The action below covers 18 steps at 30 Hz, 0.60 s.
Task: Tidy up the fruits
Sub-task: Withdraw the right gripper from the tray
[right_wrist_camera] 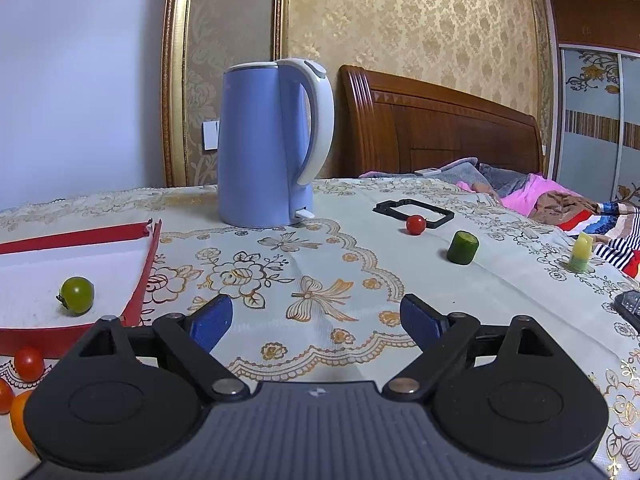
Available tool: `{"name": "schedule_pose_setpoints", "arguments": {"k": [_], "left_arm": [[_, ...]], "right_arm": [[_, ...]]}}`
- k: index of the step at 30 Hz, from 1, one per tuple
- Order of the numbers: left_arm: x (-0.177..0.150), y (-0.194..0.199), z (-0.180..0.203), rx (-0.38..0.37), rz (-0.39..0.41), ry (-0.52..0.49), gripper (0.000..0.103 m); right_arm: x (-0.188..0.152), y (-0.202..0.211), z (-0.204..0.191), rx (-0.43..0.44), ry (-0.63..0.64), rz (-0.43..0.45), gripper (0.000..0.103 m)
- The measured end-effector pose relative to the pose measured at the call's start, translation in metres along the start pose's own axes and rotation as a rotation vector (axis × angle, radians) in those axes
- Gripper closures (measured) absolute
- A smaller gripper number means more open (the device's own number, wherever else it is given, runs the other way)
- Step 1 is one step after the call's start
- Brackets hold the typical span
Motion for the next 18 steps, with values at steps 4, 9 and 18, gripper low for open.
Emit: {"name": "schedule_pose_setpoints", "arguments": {"k": [4, 9, 18], "left_arm": [[-0.004, -0.007, 0.002, -0.034, -0.031, 0.027, 0.061], [-0.007, -0.015, 0.002, -0.047, -0.044, 0.037, 0.07], [-0.007, -0.018, 0.001, -0.059, -0.022, 0.024, 0.072]], "right_arm": [[0.0, 0.001, 0.0, 0.001, 0.002, 0.006, 0.012], [0.0, 0.001, -0.001, 0.001, 0.003, 0.005, 0.012], [0.0, 0.0, -0.003, -0.001, 0.017, 0.0, 0.012]]}}
Point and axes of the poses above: each gripper's, at about its wrist camera, not at the fingertips, and y roughly against the way its jaws point, z to its right, x to its top, the point moved 4 cm from there along -y, roughly the way its jaws point, and after that the axes turned 4 degrees about -y, right-handed, at the moved point
